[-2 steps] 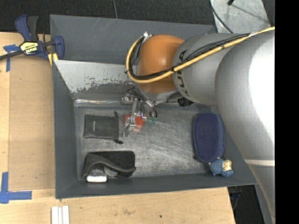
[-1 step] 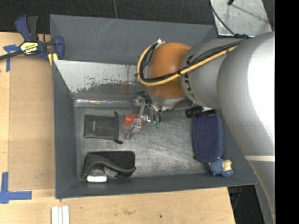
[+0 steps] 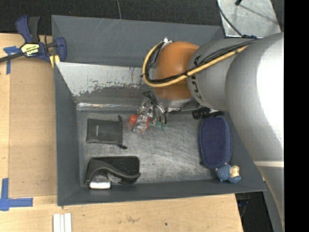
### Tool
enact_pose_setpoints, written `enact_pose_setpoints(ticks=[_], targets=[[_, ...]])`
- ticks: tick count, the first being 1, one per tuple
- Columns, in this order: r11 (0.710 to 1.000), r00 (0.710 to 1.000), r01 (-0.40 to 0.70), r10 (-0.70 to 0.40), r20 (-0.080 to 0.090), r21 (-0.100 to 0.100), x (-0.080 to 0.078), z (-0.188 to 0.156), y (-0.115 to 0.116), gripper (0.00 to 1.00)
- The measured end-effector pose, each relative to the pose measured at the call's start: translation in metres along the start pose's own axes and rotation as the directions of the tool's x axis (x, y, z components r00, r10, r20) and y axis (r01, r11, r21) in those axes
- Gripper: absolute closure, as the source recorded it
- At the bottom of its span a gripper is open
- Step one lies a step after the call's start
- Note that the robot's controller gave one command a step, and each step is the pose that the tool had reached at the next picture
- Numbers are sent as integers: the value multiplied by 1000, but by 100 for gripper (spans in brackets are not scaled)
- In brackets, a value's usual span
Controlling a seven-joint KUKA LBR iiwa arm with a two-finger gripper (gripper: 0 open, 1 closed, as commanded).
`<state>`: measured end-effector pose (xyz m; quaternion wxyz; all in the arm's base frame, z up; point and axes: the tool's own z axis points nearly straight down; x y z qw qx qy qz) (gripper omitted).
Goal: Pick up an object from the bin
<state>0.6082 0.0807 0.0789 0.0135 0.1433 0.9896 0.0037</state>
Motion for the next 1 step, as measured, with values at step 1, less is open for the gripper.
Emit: enact_pose_setpoints(ticks=[1], targets=[[1000, 999, 30, -30, -15, 6, -8, -129, 11, 100]])
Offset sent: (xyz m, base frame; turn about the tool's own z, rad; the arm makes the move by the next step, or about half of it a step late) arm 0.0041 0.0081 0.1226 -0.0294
